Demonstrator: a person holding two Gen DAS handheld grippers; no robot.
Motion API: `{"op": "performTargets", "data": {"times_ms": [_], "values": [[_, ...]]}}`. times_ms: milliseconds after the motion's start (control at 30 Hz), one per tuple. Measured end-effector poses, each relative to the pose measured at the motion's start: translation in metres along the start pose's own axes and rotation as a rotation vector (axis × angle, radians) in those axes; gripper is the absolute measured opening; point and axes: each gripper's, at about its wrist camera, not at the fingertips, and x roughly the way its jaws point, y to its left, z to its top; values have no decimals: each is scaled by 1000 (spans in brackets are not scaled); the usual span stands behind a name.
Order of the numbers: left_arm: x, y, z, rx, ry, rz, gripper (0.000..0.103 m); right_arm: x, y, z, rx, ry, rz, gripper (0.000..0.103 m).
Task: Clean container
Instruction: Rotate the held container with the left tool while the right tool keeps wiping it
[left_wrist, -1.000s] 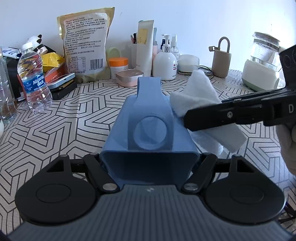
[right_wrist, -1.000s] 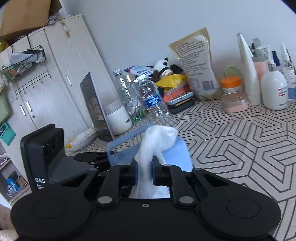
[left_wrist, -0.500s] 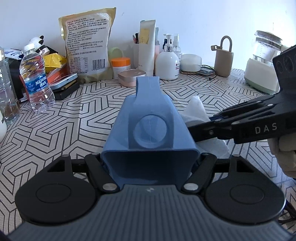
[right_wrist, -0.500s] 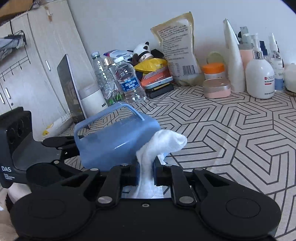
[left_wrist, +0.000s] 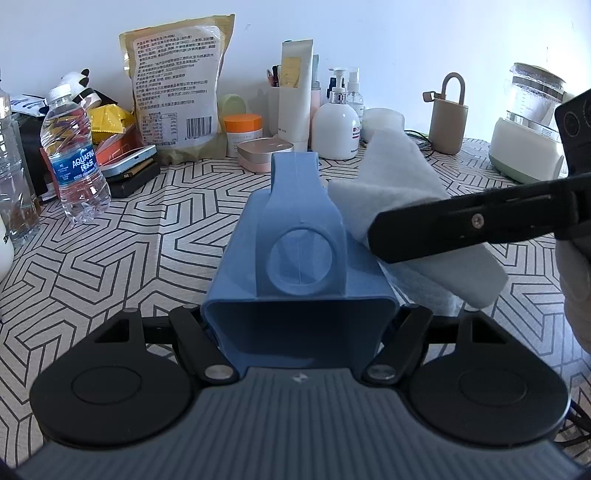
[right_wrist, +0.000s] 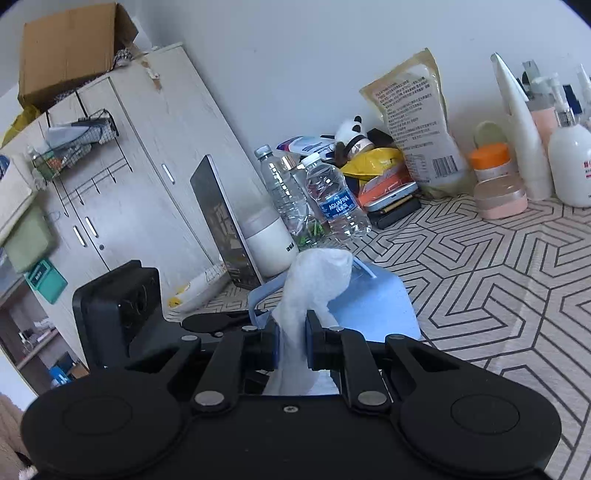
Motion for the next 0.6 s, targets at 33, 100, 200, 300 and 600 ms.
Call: {"op": "performTargets", "data": {"times_ms": [33, 100, 200, 300, 600], "values": [[0, -1, 0, 1, 0, 1, 73, 1, 0, 0, -1, -3, 0, 17], [0, -3, 0, 6, 1, 4, 73, 3, 2, 1, -12, -10, -10, 17], [1, -4, 0, 16, 2, 11, 73, 5, 2, 4, -32, -25, -97, 16], [0, -6, 0, 21, 2, 15, 73, 6, 6, 5, -74, -22, -188, 17], [0, -8, 0, 20, 4, 15, 73, 11, 16, 3, -90, 6, -12, 17]]}}
